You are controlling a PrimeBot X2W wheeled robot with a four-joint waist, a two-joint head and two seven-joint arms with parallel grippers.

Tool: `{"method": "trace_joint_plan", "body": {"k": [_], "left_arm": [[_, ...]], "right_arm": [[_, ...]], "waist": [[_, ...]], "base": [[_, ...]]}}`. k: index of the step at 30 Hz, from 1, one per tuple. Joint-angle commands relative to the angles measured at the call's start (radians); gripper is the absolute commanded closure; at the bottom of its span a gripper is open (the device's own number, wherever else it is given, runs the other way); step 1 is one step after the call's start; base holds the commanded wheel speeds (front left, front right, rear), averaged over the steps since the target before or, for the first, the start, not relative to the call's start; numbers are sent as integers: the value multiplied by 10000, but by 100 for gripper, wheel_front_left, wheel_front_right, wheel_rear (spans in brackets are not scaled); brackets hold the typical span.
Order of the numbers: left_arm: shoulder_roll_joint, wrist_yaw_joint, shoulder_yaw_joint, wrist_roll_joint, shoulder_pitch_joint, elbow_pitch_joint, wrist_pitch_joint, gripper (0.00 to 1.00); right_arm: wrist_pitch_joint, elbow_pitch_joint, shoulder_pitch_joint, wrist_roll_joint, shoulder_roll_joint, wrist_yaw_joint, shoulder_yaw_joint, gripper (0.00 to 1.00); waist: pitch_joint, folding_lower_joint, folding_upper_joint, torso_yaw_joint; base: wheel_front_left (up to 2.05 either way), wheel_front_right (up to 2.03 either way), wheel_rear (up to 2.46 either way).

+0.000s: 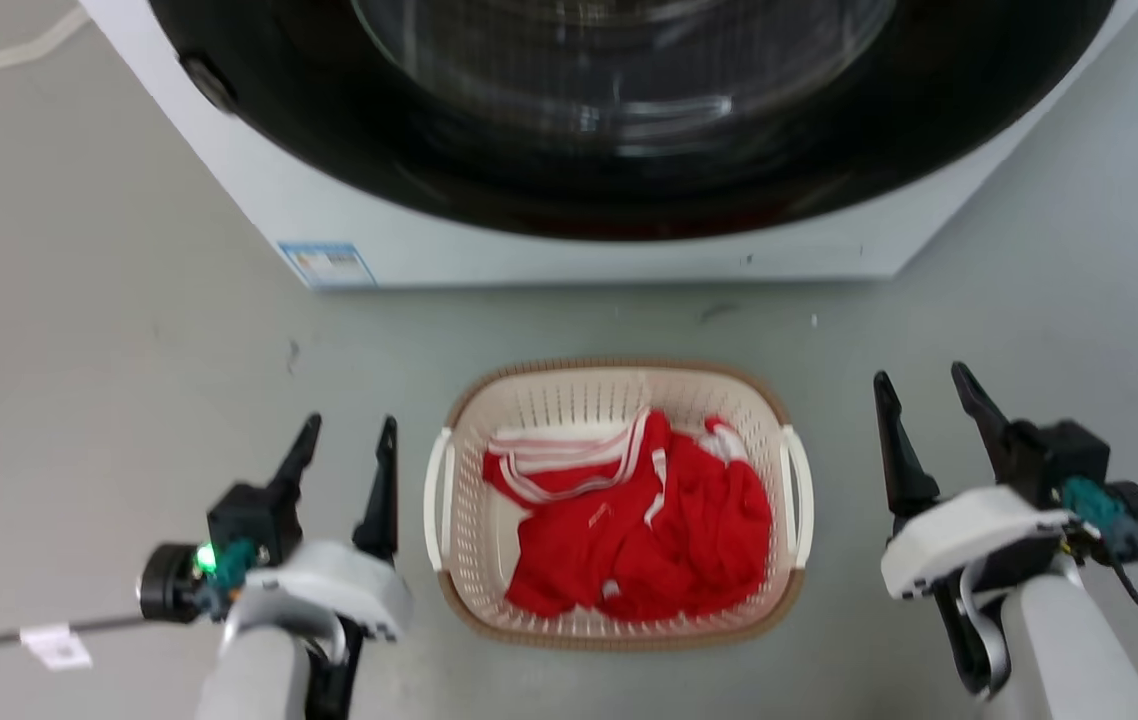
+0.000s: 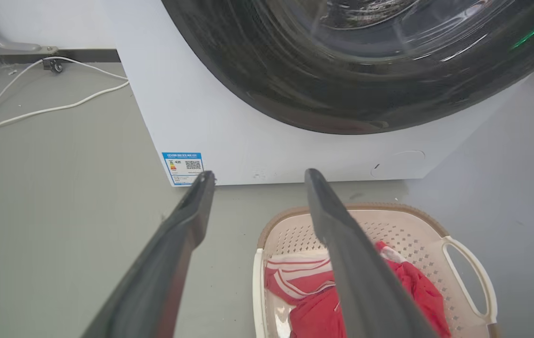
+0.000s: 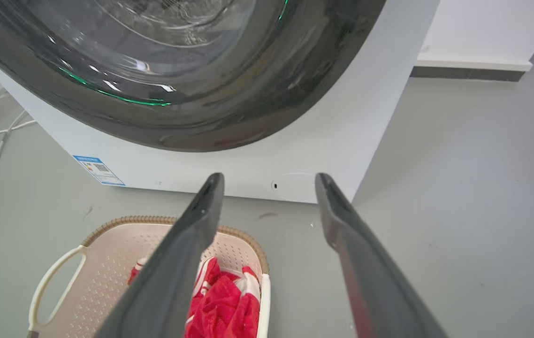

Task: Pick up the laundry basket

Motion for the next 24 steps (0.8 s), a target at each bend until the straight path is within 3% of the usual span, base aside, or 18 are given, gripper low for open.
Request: {"method": "trace_joint_plan", "body": {"k": [1, 12, 24], "left_arm": [[118, -33, 102, -1, -450, 385, -28, 0], [640, -196, -142, 119, -3116, 3733, -28, 0], [827, -244, -1595, -349, -5327, 6899, 222, 0]], "right_arm": [[118, 391, -392, 151, -18, -3, 9, 0], [664, 3665, -2718, 424, -15, -4, 337, 0], [1366, 6665, -4933, 1584, -18, -4, 1598, 0]], "waist": [[1086, -1, 0, -98], [2880, -1, 0, -324], [4027, -1, 0, -337]], "base": [[0, 0, 0], [0, 0, 0], [0, 0, 0]]}}
